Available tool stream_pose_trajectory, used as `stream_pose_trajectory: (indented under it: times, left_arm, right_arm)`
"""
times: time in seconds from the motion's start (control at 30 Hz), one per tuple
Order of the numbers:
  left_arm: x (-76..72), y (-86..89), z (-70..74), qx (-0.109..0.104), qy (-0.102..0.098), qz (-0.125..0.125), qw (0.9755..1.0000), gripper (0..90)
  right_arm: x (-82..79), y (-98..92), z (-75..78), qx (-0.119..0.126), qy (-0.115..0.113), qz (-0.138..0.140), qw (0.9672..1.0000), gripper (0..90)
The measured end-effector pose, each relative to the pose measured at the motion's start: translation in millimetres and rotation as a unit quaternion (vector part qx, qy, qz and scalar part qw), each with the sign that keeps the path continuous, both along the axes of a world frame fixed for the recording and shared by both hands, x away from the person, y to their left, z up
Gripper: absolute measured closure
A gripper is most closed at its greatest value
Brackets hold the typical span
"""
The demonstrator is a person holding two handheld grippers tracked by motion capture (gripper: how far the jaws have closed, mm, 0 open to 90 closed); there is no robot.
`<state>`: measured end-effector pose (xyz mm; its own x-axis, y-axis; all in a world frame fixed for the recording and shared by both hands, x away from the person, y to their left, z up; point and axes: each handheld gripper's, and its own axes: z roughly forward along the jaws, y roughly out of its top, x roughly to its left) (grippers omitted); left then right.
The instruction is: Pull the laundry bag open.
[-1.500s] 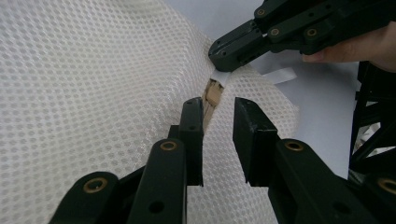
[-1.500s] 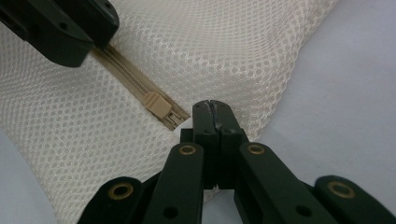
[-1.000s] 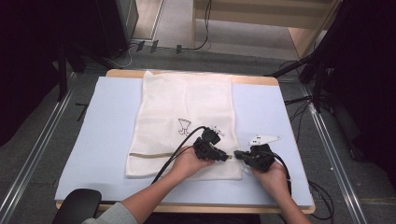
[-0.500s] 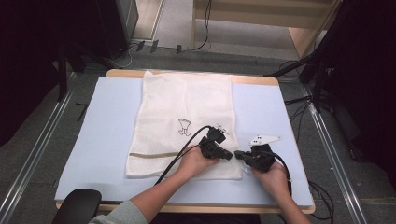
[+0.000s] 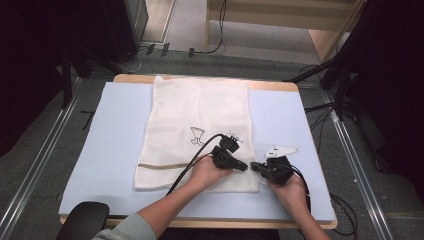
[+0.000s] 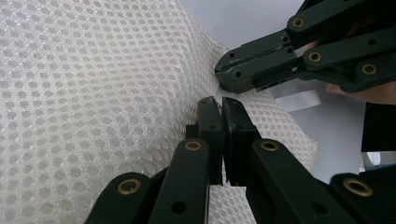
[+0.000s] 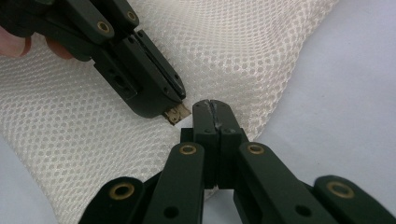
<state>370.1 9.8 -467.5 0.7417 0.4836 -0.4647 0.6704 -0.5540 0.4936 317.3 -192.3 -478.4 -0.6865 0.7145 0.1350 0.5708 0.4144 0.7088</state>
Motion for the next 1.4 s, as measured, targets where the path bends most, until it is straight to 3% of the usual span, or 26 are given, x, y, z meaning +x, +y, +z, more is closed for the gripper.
stream_pose_trajectory:
  times: [0.17, 0.43, 0.57, 0.73, 0.87, 1.07, 1.2, 1.4]
  left_arm:
    - [4.4, 20.9, 2.0, -0.011, 0.016, 0.017, 0.9997, 89.2]
    - [3.0, 56.6, 9.6, -0.015, 0.029, 0.022, 0.9992, 89.1]
    - [-0.2, 68.4, 13.9, -0.012, 0.02, 0.022, 0.9995, 89.1]
    - [-2.2, 101.4, 16.8, -0.014, 0.031, 0.038, 0.9987, 89.1]
    - [-5.1, 119.0, 22.0, -0.009, 0.024, 0.045, 0.9986, 89.1]
    - [-7.4, 147.9, 22.6, -0.013, 0.034, 0.054, 0.9979, 89.1]
    - [-9.7, 175.2, 26.9, -0.01, 0.031, 0.065, 0.9974, 89.1]
    - [-13.0, 212.7, 27.6, -0.005, 0.041, 0.093, 0.9948, 89.1]
  right_arm:
    - [-1.5, -0.3, -1.4, 0.003, -0.007, -0.004, 1.0, 90.0]
    - [-0.2, -3.0, -2.7, 0.013, -0.005, 0.003, 0.9999, 90.0]
    - [0.9, -4.4, -3.2, 0.02, 0.0, 0.003, 0.9998, 90.0]
    - [1.0, -4.3, -3.1, 0.017, -0.002, 0.007, 0.9998, 90.0]
    - [1.1, -3.9, -2.6, 0.014, -0.002, 0.007, 0.9999, 90.0]
    - [1.9, -4.3, -2.5, 0.014, -0.001, 0.01, 0.9998, 90.0]
    - [2.9, -4.2, -1.8, 0.01, -0.002, 0.018, 0.9998, 90.0]
    - [3.5, -5.0, -1.8, 0.011, -0.001, 0.02, 0.9997, 90.0]
